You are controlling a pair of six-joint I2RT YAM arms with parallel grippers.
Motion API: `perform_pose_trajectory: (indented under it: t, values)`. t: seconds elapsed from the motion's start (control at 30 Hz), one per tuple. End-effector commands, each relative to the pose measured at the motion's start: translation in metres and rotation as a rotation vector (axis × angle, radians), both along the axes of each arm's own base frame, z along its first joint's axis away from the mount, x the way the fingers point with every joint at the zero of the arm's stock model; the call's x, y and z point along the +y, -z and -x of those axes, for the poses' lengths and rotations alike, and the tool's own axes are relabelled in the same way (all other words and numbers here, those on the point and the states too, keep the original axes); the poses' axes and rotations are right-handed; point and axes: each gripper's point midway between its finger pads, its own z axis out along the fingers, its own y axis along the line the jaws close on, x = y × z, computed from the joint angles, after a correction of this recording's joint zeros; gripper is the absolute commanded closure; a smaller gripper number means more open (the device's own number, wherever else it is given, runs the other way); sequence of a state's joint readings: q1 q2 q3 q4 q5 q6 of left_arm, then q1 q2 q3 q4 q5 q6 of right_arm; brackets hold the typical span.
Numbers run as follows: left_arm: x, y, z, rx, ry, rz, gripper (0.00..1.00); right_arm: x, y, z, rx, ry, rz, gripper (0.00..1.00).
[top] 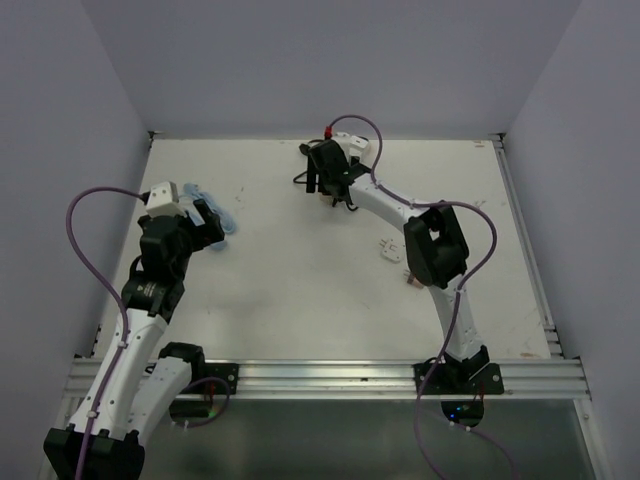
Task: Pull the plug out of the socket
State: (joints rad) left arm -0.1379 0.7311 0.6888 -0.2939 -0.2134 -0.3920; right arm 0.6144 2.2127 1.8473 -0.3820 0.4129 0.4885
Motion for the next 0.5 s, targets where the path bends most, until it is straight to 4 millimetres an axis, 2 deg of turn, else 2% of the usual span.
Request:
perform_pose_trajectory:
  t: [0.0, 0.1, 0.17, 0.2, 0.23, 0.3, 0.33, 0.4, 0.43, 0.47]
  values:
    - [0.0015, -0.0065, -0.0031, -0.023, -0.007, -0.013, 0.01, -0.0080, -0.0069, -0.0142, -0.029, 0.063, 0.039, 0.16]
    - [0.0017, -0.0066, -0.0031, -0.023, -0.009, -0.012, 0.01, -0.0071, -0.0002, -0.0192, -0.023, 0.072, 0.041, 0.25]
    - [0.0018, -0.0065, -0.0034, -0.023, -0.009, -0.013, 0.01, -0.0058, 0.0023, -0.0205, -0.023, 0.072, 0.039, 0.36]
    - [0.0018, -0.0065, -0.0034, -0.023, -0.009, -0.013, 0.01, -0.0055, 0.0030, -0.0207, -0.022, 0.070, 0.039, 0.42]
    - [0.0018, -0.0058, -0.0033, -0.021, -0.009, -0.014, 0.01, -0.0054, 0.0027, -0.0214, -0.023, 0.069, 0.036, 0.55]
    - [0.0012, -0.0049, -0.0036, -0.019, -0.008, -0.013, 0.01, -0.0040, 0.0003, -0.0218, -0.026, 0.058, 0.034, 0.66]
    - [0.0017, -0.0049, -0.0037, -0.018, -0.009, -0.014, 0.01, -0.0034, -0.0009, -0.0215, -0.027, 0.053, 0.032, 0.76]
    - [0.0014, -0.0052, -0.0038, -0.020, -0.008, -0.012, 0.01, -0.0018, -0.0045, -0.0197, -0.027, 0.043, 0.021, 0.88]
    - [0.0014, -0.0045, -0.0038, -0.017, -0.007, -0.014, 0.01, -0.0029, -0.0042, -0.0173, -0.022, 0.041, 0.022, 0.99]
    - [0.0011, -0.0044, -0.0042, -0.017, -0.006, -0.013, 0.01, -0.0019, -0.0058, -0.0164, -0.025, 0.036, 0.012, 1.00]
